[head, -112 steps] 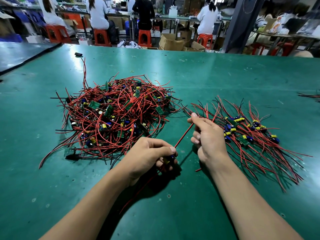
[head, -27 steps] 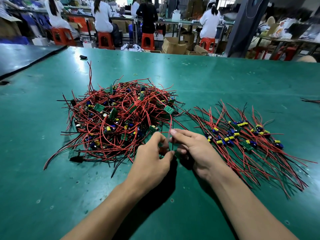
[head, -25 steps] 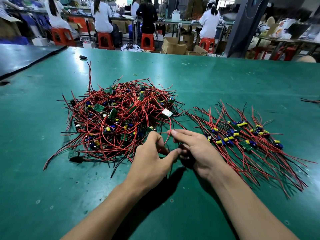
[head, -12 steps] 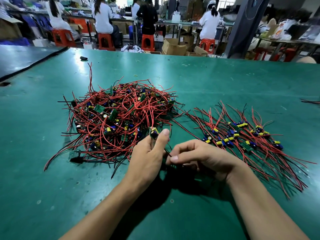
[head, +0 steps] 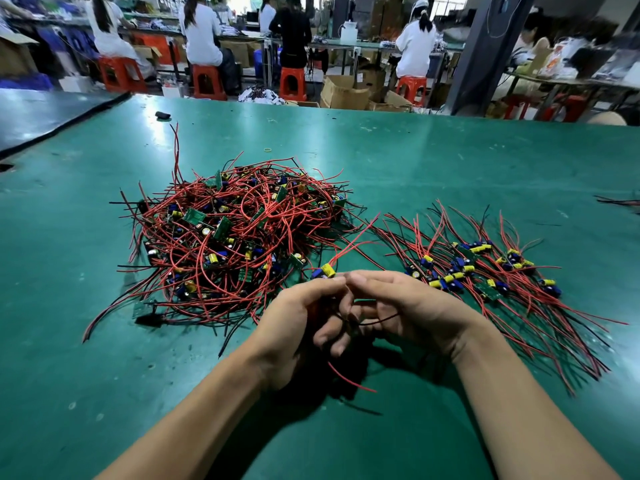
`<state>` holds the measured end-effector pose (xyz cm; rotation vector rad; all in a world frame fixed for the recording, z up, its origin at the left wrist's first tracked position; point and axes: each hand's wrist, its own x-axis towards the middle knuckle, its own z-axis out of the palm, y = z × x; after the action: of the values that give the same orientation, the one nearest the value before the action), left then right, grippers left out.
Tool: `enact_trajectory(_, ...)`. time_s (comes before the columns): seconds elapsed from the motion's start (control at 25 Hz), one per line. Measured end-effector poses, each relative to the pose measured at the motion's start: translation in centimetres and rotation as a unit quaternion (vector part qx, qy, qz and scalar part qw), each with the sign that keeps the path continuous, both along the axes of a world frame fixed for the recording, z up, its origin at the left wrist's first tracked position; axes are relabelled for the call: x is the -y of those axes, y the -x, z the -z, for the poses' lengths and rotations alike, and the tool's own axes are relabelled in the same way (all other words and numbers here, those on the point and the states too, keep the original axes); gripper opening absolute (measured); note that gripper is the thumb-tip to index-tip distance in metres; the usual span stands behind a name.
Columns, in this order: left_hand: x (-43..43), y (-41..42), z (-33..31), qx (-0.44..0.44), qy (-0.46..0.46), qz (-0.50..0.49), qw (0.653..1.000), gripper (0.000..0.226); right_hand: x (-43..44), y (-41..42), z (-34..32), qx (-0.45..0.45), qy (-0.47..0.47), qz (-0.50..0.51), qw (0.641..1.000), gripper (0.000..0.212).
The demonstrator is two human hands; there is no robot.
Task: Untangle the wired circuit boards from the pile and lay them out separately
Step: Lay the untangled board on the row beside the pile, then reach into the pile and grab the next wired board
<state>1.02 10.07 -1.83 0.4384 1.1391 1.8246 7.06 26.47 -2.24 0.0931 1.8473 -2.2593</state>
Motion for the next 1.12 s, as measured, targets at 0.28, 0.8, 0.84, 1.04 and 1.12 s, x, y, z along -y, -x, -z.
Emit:
enact_trajectory(0.28,0.2,0.1,0.4,0.025,0.046,0.062,0.997,0.017,0.4,0.7,0.1,-0.05,0.052,0.089,0.993,0.037)
enact_trajectory(0.8,-0.1,1.0,1.1,-0.076,0.065,-0.082,0.992,0.009,1.7,1.0,0.4,-0.095,-0.083,0.212,0.969,0.023)
enact_trajectory(0.84,-0.1,0.9,1.2,-0.086,0.076,-0.087,0.99,0.014,1.7,1.0,0.4,-0.099,-0.079,0.207,0.97,0.021)
enact_trajectory(1.04,-0.1,0.9,1.5,-0.158,0.102,-0.116,0.975,0.01,1.4,1.0,0.7,-0.131,-0.147,0.186,0.963,0.014)
enact_trajectory(1.12,0.2,0.9,1.4,-0.143,0.099,-0.111,0.978,0.011,1.2,1.0,0.7,-0.127,-0.124,0.177,0.968,0.012)
